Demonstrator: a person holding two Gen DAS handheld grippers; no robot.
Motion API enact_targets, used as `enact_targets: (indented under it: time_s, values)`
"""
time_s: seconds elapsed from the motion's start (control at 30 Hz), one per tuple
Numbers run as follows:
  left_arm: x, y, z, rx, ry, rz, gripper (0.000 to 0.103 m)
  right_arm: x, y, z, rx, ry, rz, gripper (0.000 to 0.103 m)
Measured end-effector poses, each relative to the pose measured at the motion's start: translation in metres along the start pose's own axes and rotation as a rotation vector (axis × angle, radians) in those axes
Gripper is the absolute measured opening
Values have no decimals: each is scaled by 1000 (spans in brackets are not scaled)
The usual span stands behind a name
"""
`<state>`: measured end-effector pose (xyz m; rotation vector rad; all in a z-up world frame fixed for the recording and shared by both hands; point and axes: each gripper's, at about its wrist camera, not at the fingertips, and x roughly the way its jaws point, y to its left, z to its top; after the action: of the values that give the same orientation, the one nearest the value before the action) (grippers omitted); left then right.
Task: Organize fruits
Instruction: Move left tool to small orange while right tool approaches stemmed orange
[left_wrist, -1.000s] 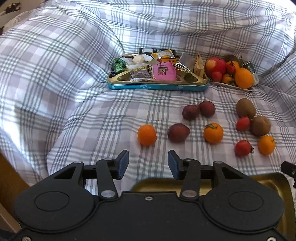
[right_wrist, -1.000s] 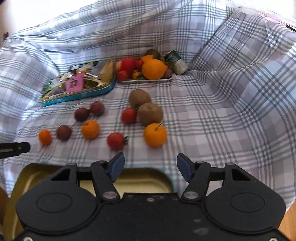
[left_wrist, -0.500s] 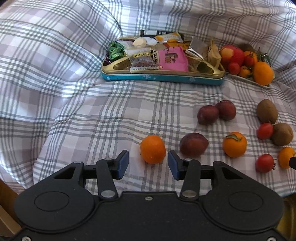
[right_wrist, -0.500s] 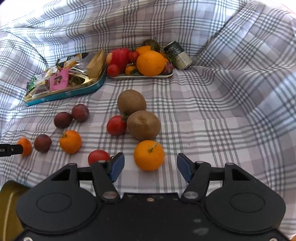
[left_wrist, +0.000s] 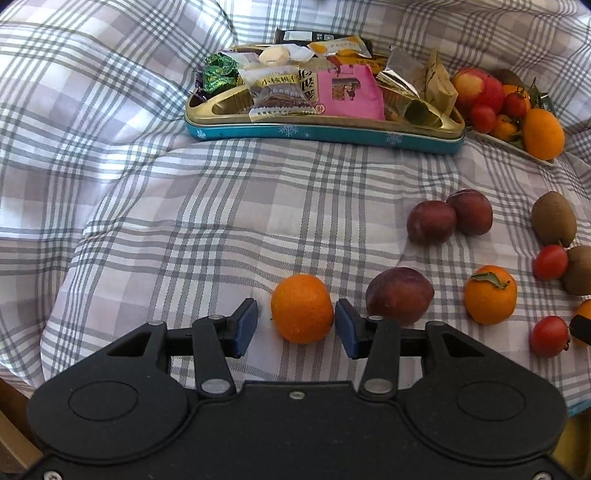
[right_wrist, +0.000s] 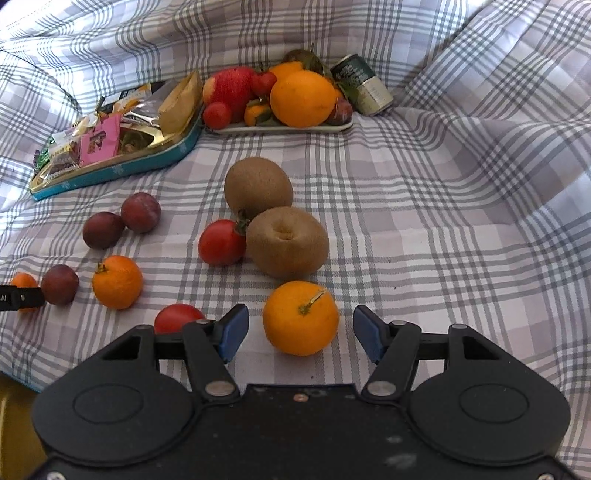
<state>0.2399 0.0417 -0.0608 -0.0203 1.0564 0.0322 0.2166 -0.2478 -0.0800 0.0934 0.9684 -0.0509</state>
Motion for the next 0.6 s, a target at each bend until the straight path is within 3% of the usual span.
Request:
enact_targets:
  time_s: [0.43,0.53,0.6]
  values:
    - [5,-2,2,9,-12,16,54,10,4,-2,-1,11,-12,67]
    - [5,-3,2,14,-22,11,44,10,4,-3,-5,4,-20,62]
    - [4,-4,2,16,-26,11,44,9,4,-4,-7,-4,-23,55]
